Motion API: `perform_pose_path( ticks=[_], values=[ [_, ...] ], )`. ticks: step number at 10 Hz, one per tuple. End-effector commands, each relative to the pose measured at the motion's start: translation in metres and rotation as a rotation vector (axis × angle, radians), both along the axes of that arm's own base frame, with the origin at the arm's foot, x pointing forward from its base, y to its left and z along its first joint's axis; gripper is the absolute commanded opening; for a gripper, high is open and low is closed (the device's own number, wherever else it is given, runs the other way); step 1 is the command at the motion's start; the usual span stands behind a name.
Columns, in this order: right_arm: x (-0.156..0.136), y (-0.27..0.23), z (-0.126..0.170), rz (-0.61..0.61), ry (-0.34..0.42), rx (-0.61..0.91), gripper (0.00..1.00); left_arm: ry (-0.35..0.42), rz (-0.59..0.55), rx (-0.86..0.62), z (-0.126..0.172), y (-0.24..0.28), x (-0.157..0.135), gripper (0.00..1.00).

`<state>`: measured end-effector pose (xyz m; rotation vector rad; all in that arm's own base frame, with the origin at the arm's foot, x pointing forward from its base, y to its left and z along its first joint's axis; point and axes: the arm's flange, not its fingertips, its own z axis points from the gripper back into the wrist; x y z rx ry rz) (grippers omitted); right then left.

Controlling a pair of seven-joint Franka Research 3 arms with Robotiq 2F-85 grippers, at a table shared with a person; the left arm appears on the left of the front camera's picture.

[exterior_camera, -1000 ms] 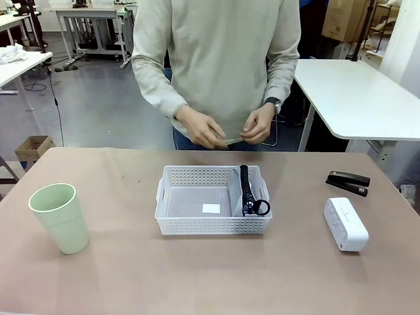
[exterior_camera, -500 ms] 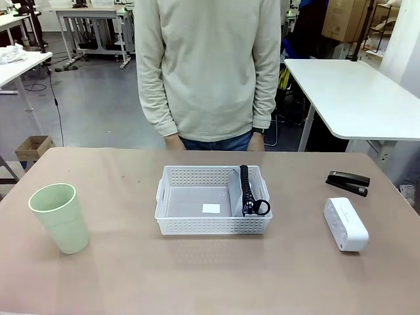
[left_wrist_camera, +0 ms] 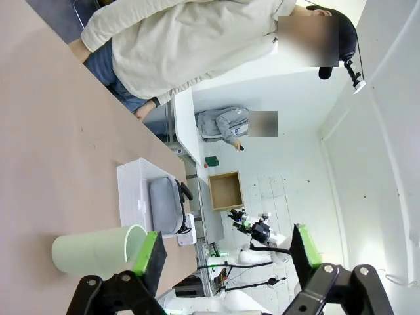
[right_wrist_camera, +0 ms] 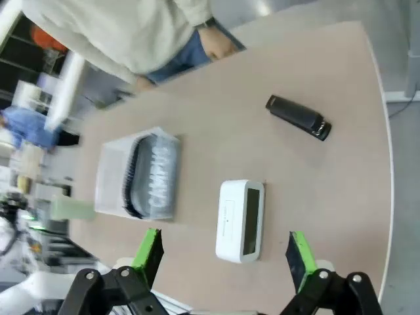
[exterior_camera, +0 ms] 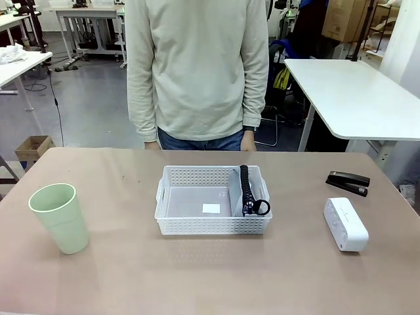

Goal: Efficiently arrange items inside the basket to fit them all.
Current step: Pick up the Digital clock and place it inside the Organizing basket.

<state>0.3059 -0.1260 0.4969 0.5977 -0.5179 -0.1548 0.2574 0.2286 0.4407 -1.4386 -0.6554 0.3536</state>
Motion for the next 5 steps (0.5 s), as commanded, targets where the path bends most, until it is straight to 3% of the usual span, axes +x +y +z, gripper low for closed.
perform_pose_path(
  ticks=[1,5],
  values=[
    [-0.022,0.095,-0.045,0.089,0.110,-0.170,1.00,-0.022,-0.007,0.010,0.001,0.001,-0.003,1.00],
    [0.000,0.178,-0.065,0.163,0.219,-0.405,1.00,-0.022,-0.007,0.010,0.001,0.001,-0.003,1.00]
  ],
)
